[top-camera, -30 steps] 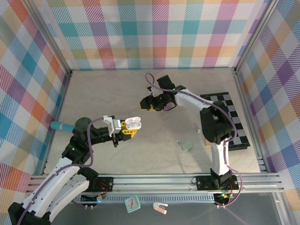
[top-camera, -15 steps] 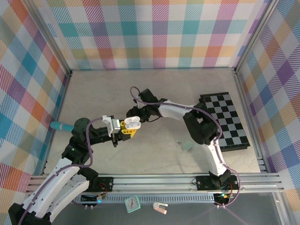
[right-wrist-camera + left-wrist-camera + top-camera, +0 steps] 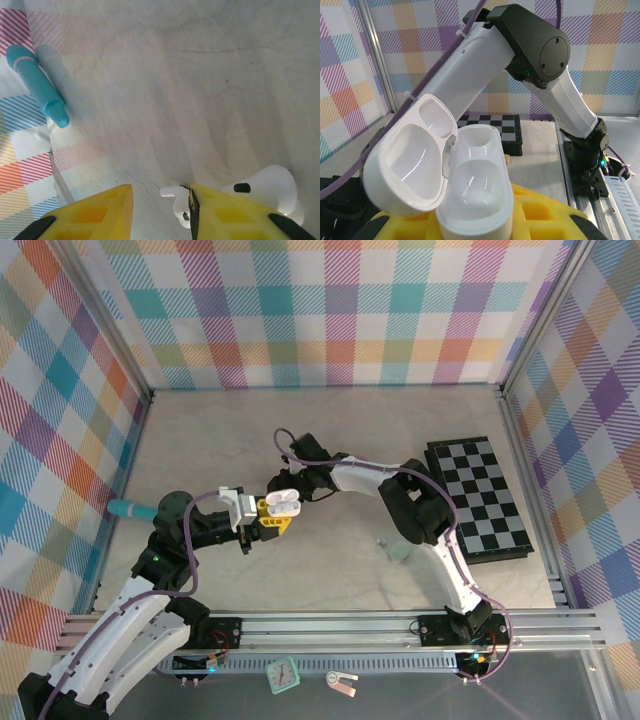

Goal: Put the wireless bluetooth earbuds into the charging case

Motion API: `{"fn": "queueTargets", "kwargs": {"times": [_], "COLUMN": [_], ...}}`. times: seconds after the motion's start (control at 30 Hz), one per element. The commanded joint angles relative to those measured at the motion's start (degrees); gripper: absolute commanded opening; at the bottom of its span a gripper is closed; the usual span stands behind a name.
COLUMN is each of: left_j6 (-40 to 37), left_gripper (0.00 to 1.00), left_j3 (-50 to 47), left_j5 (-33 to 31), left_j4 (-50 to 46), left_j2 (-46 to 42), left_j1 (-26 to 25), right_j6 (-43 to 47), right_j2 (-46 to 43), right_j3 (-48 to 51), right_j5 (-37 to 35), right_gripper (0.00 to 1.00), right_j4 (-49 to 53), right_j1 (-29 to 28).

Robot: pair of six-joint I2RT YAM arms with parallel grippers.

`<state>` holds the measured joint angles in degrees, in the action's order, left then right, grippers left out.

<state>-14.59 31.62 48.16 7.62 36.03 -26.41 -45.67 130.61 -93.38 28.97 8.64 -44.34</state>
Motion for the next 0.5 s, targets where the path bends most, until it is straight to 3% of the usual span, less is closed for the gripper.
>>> {"fn": "queueTargets", "kwargs": {"times": [0.0,0.23,0.47], "left_j6": [-0.9,-1.4,-1.6], "left_gripper": [0.07,0.07,0.07], "left_j3": [0.1,-0.1,-0.2], "left_j5": [1.8,1.6,1.5], "left_j4": [0.5,0.5,0.1], "left_j2": [-0.2,-0.2,-0.3], "left_j1": [0.6,0.6,0.6], "right_j6": [1.0,8.6,7.5], "right_j2": [2.5,0.7,-3.2], "right_j3": [-2.1,-3.8,-0.7], "right_j5": [-0.4,-8.9,-17.4], "right_gripper": [0.37,0.38,0.41], "right_j4": [3.1,10.6,10.4], "right_j1": [-0.5,-1.6,-1.6]}}
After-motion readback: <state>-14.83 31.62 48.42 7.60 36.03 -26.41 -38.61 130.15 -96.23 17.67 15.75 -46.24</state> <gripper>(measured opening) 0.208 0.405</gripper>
